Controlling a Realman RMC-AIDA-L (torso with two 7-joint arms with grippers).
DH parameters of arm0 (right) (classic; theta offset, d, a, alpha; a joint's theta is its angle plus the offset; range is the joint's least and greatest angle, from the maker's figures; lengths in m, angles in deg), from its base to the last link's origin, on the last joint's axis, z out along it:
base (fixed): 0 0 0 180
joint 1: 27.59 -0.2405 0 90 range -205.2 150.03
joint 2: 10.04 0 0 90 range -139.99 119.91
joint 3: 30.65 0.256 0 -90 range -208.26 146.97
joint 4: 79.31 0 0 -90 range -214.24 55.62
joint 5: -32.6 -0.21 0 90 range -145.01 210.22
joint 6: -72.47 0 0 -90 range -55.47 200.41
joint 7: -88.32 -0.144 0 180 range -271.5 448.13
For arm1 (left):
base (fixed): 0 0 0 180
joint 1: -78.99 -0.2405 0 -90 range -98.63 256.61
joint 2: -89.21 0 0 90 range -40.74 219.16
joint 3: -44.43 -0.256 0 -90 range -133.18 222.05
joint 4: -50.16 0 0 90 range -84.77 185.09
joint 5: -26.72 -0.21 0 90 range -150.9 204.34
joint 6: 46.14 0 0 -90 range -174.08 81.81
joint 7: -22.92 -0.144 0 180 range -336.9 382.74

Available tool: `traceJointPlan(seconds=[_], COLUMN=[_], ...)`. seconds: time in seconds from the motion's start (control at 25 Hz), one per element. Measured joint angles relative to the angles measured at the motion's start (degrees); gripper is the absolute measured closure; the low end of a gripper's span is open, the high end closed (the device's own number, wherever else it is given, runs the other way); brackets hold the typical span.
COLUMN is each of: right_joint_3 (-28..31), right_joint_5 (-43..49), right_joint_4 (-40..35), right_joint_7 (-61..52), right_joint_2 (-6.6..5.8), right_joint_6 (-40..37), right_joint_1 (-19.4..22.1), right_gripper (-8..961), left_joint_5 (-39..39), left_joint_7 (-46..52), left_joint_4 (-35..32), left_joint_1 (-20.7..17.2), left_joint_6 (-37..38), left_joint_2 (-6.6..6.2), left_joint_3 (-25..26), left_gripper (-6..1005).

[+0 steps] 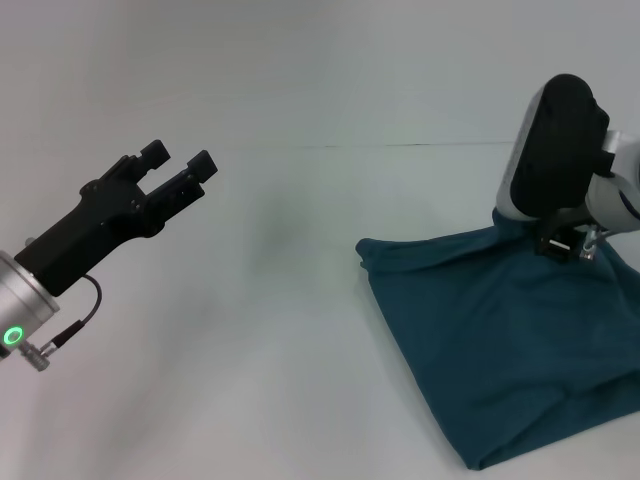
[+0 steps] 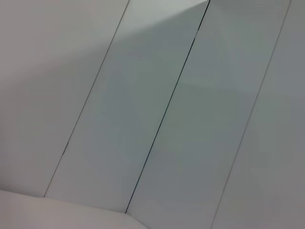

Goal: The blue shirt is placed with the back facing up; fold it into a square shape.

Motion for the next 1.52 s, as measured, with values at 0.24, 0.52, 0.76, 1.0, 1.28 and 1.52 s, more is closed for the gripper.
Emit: traceJointPlan(seconds=[0.24, 0.52, 0.76, 1.0, 1.28, 1.52], right_joint_3=[0.0, 0.6, 3.2, 0.8, -0.9, 0.2], right_joint_5=[0.1, 0.3, 0.3, -1.3, -6.6, -6.0], right_joint_4=[0.4, -2.0, -6.6, -15.2, -21.2, -21.1], right_joint_7=[-3.7, -9.4, -10.0, -9.9, -12.4, -15.8], right_joint_2=[-0.15, -0.87, -0.85, 0.12, 0.12, 0.0], right_joint_6=[1.3, 5.7, 5.3, -5.7, -16.1, -15.3], right_joint_1=[1.0, 2.0, 2.3, 5.5, 10.0, 12.7], right_gripper=[934, 808, 614, 466, 397, 366], left_joint_5=[0.0, 0.0, 0.0, 0.0, 0.0, -0.1], left_joint_7=[0.2, 0.2, 0.3, 0.4, 0.4, 0.0], left_joint_4=[-0.1, -0.2, -0.2, -0.1, 0.0, 0.1], left_joint_1=[0.4, 0.6, 0.2, -0.1, -0.2, -0.1], left_joint_6=[0.0, 0.0, 0.6, 0.9, 1.0, 1.4], left_joint_2=[-0.1, -0.18, -0.18, -0.18, -0.14, -0.09], left_joint_3=[-0.1, -0.3, -0.3, -0.1, -0.4, -0.8], left_gripper=[111, 111, 112, 112, 112, 111])
